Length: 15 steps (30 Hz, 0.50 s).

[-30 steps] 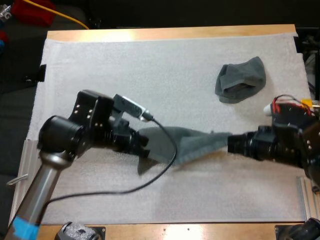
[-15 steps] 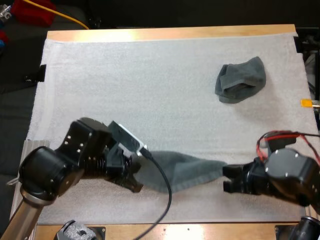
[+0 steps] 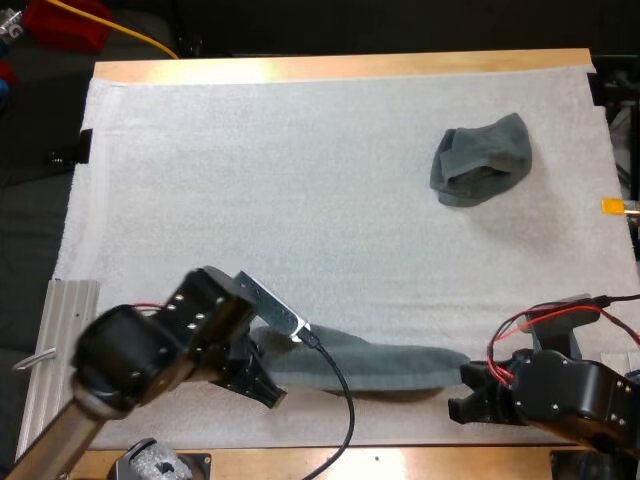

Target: Pick towel from pile, fold and stack

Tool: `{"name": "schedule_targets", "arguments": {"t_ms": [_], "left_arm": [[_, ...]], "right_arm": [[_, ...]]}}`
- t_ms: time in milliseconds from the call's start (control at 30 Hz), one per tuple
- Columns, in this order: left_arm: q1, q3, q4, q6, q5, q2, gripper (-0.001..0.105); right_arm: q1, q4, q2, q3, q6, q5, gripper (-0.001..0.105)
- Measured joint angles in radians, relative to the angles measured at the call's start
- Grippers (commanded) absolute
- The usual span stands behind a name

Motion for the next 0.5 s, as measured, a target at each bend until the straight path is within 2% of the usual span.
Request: {"name": "schedule_targets", "arguments": {"t_ms": [67,200,333,500], "left_arm": [[0.000,0.059,-0.034,-0.005,0.000,0.000,0.000],[0.000,0.127,-0.103,-0.024,0.001,0.001,0.000],[0.000,0.138,-0.160,-0.024,0.005,0.025,0.000],[0.029,0.138,-0.230,-0.020,0.009,0.111,0.000]], "right_arm": [[0.000,-0.012,0.019,0.002,0.000,0.010,0.001],[-0.017,-0.031,0.073,0.026,-0.007,0.020,0.001],[-0.079,-0.080,0.135,0.058,-0.022,0.020,0.001],[-0.191,-0.189,0.196,0.071,-0.097,-0.016,0.001]]}}
